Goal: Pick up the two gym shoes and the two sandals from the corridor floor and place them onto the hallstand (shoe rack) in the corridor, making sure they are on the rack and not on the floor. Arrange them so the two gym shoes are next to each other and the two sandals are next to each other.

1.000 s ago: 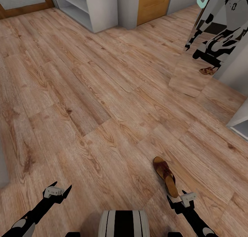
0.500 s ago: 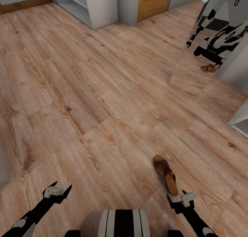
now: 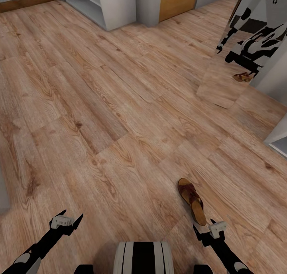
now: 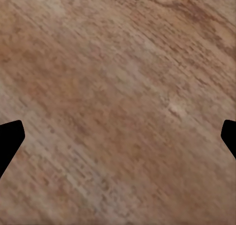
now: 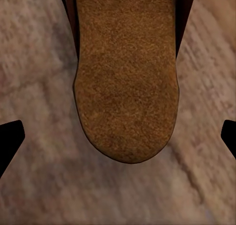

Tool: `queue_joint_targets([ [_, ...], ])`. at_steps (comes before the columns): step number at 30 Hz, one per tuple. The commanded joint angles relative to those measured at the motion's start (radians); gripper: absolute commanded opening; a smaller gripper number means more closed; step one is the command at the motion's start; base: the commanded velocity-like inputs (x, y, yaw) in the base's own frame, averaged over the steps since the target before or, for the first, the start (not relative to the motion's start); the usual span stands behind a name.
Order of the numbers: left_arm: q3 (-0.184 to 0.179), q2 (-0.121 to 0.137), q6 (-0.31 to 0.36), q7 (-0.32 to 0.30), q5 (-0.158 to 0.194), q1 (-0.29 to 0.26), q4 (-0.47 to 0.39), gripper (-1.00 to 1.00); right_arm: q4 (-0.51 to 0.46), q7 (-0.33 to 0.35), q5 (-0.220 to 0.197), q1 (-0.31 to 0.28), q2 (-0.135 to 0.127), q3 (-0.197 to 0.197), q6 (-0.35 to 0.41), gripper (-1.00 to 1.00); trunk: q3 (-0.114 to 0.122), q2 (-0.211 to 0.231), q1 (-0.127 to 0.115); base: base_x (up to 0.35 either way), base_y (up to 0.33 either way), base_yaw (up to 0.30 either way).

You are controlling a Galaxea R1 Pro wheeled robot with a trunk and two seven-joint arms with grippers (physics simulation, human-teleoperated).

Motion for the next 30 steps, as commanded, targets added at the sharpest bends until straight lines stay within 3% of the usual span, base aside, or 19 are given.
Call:
queue_joint_targets([
  [1,0.000,0.000,0.000,0.000,0.000,0.000,0.000,1.00,0.000,0.000,0.000,0.000,0.000,0.000,0.000,1.00,0.000,0.000,0.000,0.000,0.000,0.000],
  [30,-0.001,0.000,0.000,0.000,0.000,0.000,0.000,1.00,-0.001,0.000,0.001,-0.005,0.008,0.000,0.000,1.00,0.000,0.000,0.000,0.000,0.000,0.000],
])
